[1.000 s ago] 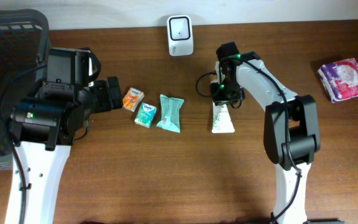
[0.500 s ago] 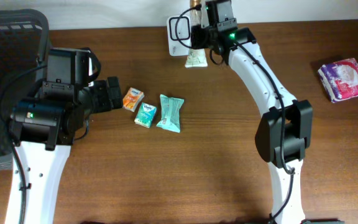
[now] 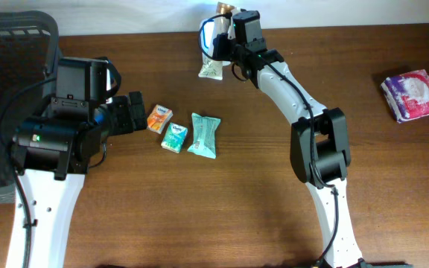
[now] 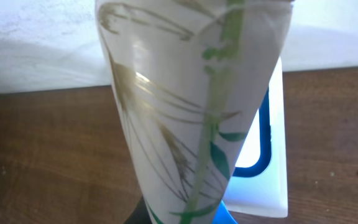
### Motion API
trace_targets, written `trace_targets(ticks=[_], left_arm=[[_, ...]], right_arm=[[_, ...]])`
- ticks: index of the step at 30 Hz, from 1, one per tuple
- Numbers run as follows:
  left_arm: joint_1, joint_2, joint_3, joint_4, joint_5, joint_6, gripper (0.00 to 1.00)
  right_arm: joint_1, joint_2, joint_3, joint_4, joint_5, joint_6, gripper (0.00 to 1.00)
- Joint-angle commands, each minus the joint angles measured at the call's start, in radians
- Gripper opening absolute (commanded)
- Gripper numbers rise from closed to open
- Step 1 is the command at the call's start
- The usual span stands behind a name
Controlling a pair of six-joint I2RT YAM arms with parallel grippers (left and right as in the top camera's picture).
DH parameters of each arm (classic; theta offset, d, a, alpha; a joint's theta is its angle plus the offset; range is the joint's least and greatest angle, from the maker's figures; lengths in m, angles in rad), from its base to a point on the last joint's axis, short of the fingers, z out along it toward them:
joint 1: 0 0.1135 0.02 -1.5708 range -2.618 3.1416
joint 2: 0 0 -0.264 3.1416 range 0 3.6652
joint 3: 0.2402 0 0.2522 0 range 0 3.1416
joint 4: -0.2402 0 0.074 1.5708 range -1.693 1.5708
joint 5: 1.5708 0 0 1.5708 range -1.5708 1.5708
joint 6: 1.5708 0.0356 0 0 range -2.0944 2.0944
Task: Scan the item barcode
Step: 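Raise the white bamboo tube to the scanner with the right gripper, then carry the tube right and set it beside the purple-red package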
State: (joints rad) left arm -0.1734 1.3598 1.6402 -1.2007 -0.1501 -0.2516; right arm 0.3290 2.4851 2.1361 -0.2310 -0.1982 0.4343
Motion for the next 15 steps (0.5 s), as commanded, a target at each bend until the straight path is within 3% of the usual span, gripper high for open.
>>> trace_targets(ticks=[1, 5, 10, 15], left_arm=[[0.005, -0.002, 0.008, 0.002, -0.004, -0.006, 0.99], [0.005, -0.002, 0.008, 0.002, -0.004, -0.006, 0.99], [0.005, -0.002, 0.008, 0.002, -0.004, -0.006, 0.99], [0.005, -0.002, 0.008, 0.002, -0.004, -0.006, 0.99]], right_arm=[[0.0, -0.045, 0.051, -0.05, -0.011, 0.02, 0.04], [-0.002, -0.046, 0.162, -0.256, -0.008, 0.047, 0.04], [-0.01, -0.05, 0.177, -0.277, -0.027, 0.054, 0.04], [-0.16, -0.128, 0.213, -0.488, -0.027, 0.049, 0.04]])
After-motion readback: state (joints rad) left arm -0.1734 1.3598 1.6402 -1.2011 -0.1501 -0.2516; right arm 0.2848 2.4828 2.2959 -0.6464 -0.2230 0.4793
